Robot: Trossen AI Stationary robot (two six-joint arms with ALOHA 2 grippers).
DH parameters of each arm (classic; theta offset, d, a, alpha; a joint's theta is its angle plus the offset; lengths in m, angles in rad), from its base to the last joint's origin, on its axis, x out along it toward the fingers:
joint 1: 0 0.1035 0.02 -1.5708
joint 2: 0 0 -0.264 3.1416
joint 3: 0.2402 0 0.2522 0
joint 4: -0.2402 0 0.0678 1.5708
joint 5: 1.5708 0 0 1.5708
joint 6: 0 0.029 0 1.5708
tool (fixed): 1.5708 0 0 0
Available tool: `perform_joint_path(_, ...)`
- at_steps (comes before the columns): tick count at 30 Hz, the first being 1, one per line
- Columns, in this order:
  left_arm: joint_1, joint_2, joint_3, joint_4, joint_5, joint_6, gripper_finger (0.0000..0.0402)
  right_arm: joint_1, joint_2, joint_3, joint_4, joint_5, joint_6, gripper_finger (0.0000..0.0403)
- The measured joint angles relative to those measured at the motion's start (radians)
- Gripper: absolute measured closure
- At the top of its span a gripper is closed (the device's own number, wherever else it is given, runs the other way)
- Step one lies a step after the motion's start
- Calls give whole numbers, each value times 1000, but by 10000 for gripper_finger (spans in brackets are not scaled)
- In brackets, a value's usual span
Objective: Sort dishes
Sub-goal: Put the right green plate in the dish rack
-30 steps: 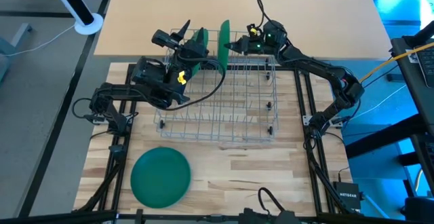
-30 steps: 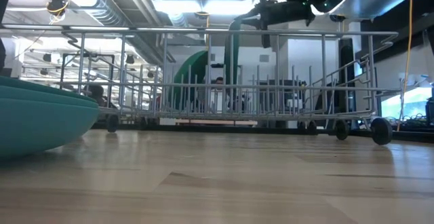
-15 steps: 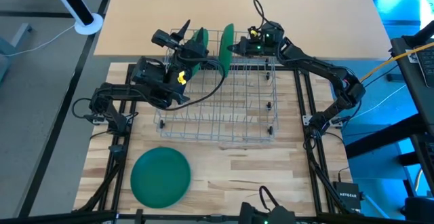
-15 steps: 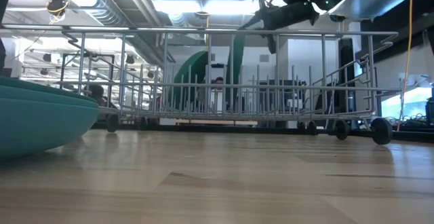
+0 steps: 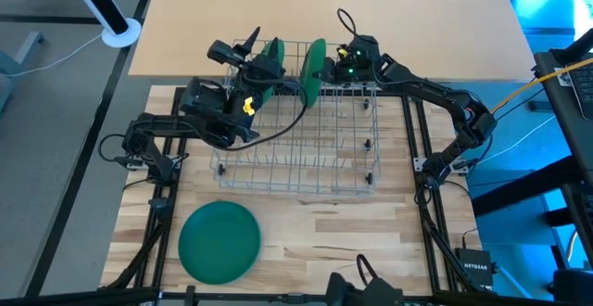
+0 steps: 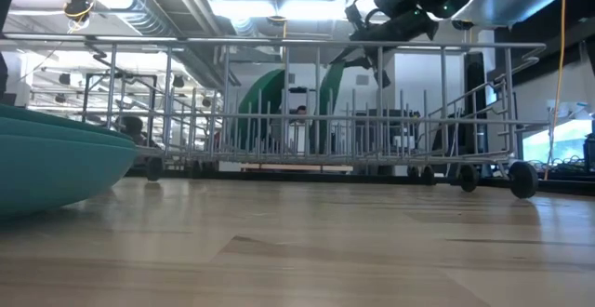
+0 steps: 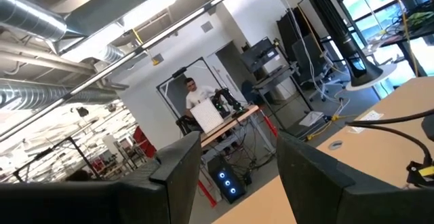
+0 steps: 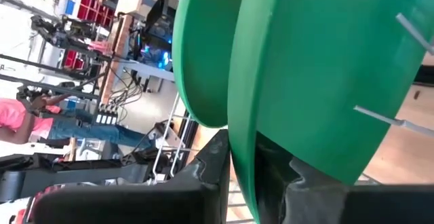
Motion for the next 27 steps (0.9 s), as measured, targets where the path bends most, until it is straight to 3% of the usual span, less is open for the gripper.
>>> perform_joint_path(27,0,2,0,-31,0,-15,219,-5,-2,1,0,-28,-1,352)
